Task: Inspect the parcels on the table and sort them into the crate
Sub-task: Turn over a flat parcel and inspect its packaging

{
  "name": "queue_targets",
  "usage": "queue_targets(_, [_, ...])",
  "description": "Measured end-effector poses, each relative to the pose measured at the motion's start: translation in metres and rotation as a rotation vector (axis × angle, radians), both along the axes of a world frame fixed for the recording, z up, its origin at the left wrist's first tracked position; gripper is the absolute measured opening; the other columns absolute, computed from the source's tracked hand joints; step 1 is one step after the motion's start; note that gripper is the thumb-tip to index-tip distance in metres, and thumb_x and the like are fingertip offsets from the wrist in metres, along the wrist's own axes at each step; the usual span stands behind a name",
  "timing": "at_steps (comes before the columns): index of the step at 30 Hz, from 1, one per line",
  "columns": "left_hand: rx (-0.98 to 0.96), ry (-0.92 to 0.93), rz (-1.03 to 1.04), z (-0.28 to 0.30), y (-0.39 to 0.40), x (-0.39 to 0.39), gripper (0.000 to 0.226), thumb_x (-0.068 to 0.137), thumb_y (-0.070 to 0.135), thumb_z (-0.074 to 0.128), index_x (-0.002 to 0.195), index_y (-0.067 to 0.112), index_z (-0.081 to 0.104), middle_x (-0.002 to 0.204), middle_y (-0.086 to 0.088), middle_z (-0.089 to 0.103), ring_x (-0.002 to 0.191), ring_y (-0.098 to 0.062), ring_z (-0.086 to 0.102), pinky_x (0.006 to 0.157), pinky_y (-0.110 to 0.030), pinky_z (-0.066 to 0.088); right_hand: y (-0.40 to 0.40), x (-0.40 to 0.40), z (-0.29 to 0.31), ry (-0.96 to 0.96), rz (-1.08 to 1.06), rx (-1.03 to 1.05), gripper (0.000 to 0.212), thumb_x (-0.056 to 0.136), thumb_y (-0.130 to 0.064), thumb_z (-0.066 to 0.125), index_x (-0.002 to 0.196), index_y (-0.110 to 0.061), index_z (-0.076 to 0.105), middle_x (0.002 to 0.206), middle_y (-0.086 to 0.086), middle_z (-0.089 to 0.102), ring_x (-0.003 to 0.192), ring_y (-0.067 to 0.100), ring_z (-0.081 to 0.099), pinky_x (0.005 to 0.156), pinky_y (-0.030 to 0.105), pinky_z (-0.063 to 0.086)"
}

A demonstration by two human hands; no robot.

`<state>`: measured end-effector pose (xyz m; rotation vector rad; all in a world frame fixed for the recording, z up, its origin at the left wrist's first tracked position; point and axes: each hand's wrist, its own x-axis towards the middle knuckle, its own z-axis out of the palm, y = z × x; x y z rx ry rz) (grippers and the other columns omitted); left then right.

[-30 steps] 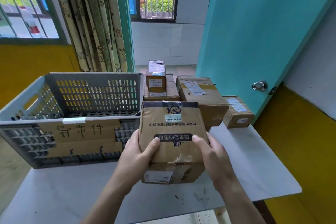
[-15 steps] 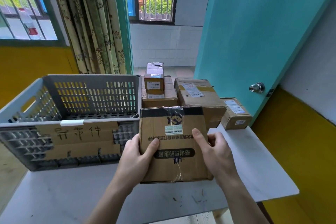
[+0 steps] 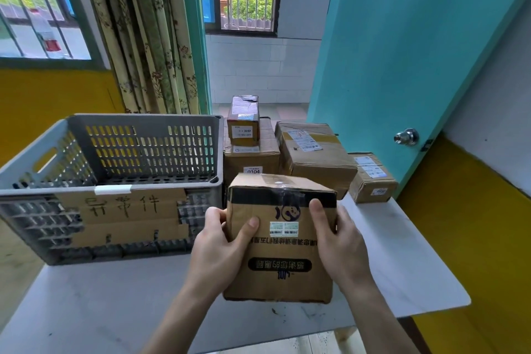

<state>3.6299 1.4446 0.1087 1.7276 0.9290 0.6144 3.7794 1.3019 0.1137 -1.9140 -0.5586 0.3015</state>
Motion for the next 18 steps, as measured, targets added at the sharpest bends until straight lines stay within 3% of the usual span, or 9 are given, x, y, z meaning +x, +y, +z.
queue_targets(4, [0.005,-0.046,0.013,-0.003,0.002,-0.001,0.047,0.080,0.057,0.070,0.111,0.026,0.052,0.106,0.009,0.071,0.099,-0.010,0.070,0.081,-0.036,0.060,0.001,-0.002,-0.010,-0.041,0.015,0.025,0.051,0.088,-0.072,0.045,0.121,-0.037,0.063,0.108,-0.008,0.068,0.098,0.006,0.065,0.068,0.017,0.056])
queue_targets(6, [0.040,-0.064,-0.015,-0.005,0.005,-0.001,0.048,0.086,0.054,0.072,0.126,0.036,0.054,0.119,0.013,0.063,0.110,0.003,0.060,0.090,-0.031,0.053,0.001,-0.004,-0.012,-0.047,0.012,0.040,0.050,0.088,-0.072,0.046,0.121,-0.038,0.063,0.108,-0.010,0.068,0.099,0.006,0.065,0.072,0.022,0.059])
queue_targets(8, [0.062,-0.079,-0.055,-0.005,0.008,-0.003,0.048,0.086,0.065,0.066,0.128,0.044,0.057,0.122,0.014,0.057,0.114,0.011,0.051,0.096,-0.030,0.048,0.002,-0.007,-0.010,-0.053,0.028,0.053,0.051,0.087,-0.072,0.048,0.121,-0.038,0.063,0.109,-0.012,0.069,0.100,0.005,0.066,0.077,0.026,0.061])
queue_targets(10, [0.107,-0.076,-0.053,-0.006,0.010,-0.003,0.052,0.084,0.071,0.060,0.128,0.043,0.060,0.122,0.013,0.057,0.117,0.009,0.049,0.099,-0.031,0.048,0.003,-0.011,-0.006,-0.003,0.057,0.082,0.051,0.085,-0.070,0.050,0.122,-0.037,0.061,0.108,-0.014,0.071,0.100,0.002,0.066,0.072,0.016,0.058])
queue_targets(13, [0.172,-0.086,-0.037,-0.008,0.012,-0.003,0.054,0.085,0.067,0.058,0.130,0.038,0.059,0.122,0.010,0.057,0.114,0.015,0.046,0.092,-0.017,0.043,0.004,-0.014,0.000,0.035,0.092,0.104,0.049,0.083,-0.063,0.052,0.124,-0.037,0.059,0.106,-0.018,0.071,0.098,-0.001,0.065,0.065,0.007,0.051])
queue_targets(16, [0.165,-0.088,-0.034,-0.012,0.011,-0.004,0.046,0.088,0.064,0.060,0.127,0.040,0.059,0.123,0.011,0.057,0.120,-0.001,0.051,0.097,-0.030,0.046,0.005,-0.012,-0.004,-0.024,0.085,0.072,0.046,0.085,-0.060,0.055,0.125,-0.039,0.057,0.108,-0.019,0.071,0.101,-0.001,0.065,0.068,0.007,0.052])
queue_targets(18, [0.116,-0.070,-0.026,-0.010,0.010,-0.006,0.041,0.084,0.066,0.058,0.118,0.042,0.056,0.121,0.012,0.057,0.119,-0.007,0.053,0.093,-0.032,0.046,0.003,-0.012,-0.009,-0.025,0.086,0.076,0.040,0.085,-0.061,0.056,0.122,-0.045,0.057,0.108,-0.020,0.071,0.103,0.000,0.067,0.075,0.014,0.057])
